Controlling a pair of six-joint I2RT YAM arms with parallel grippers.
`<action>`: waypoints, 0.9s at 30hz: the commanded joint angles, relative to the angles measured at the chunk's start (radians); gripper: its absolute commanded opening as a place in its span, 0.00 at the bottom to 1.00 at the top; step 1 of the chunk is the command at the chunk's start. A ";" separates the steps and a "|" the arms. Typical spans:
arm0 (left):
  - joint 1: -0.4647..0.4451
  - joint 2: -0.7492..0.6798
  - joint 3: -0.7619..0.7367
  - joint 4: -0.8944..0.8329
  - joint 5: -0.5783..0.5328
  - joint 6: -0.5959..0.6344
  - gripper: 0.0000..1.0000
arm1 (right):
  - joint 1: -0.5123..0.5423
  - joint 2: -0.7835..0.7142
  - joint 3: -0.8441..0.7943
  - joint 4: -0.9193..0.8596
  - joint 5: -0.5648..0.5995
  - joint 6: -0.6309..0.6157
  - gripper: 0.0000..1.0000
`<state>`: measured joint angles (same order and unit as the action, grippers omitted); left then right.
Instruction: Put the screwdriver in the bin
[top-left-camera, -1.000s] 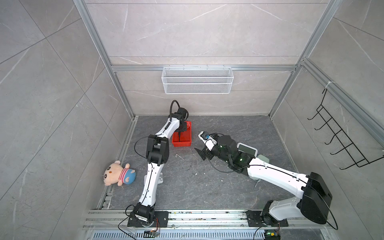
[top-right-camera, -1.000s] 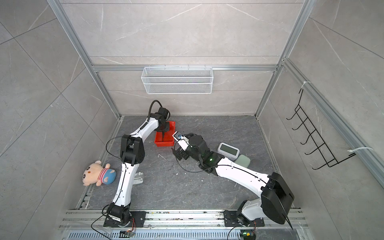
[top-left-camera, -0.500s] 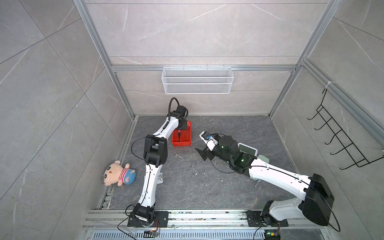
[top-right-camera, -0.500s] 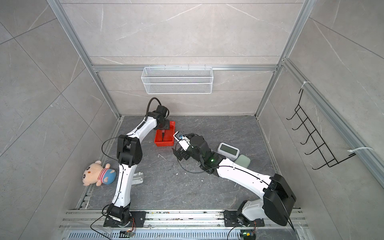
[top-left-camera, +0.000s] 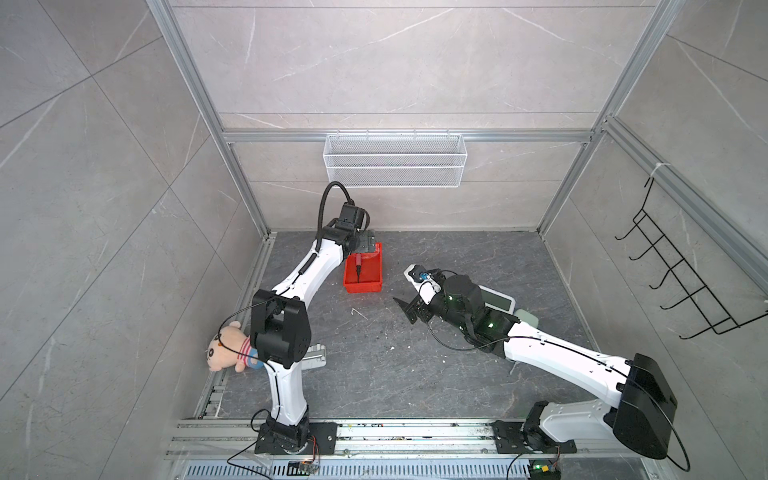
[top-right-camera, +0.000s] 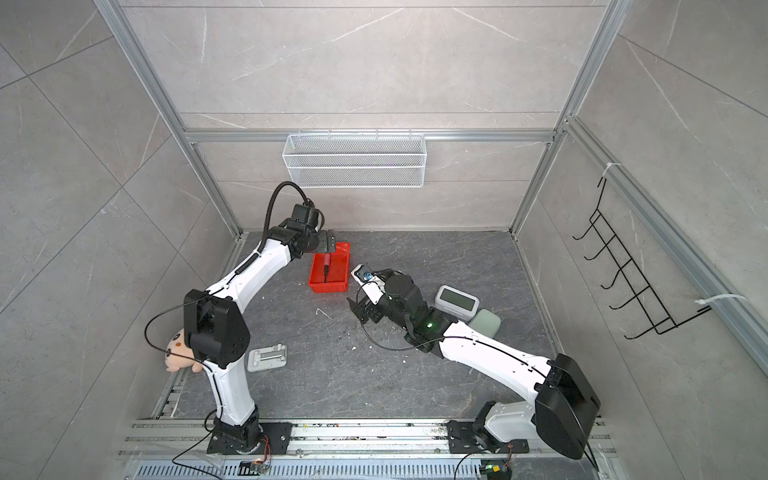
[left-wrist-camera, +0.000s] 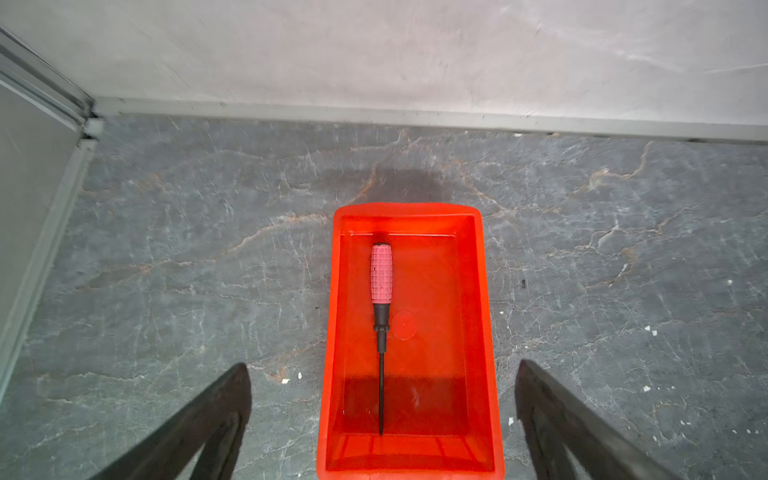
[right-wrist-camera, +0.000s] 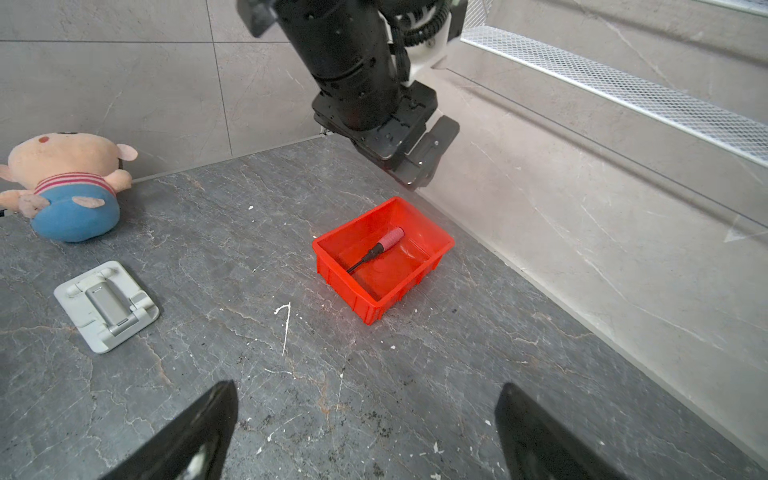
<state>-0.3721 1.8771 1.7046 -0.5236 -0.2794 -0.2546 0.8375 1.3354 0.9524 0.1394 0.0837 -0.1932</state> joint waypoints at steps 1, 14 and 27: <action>-0.021 -0.141 -0.124 0.144 -0.044 0.048 1.00 | 0.006 -0.038 -0.024 0.030 0.014 0.031 0.99; -0.044 -0.599 -0.724 0.526 -0.067 0.157 1.00 | 0.003 -0.163 -0.152 0.048 0.091 0.056 0.99; 0.011 -0.815 -1.182 0.858 -0.138 0.277 0.97 | -0.161 -0.353 -0.374 0.118 0.179 0.035 0.99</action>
<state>-0.3965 1.0943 0.5964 0.1551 -0.4099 -0.0216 0.7174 1.0271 0.6292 0.2153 0.2325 -0.1562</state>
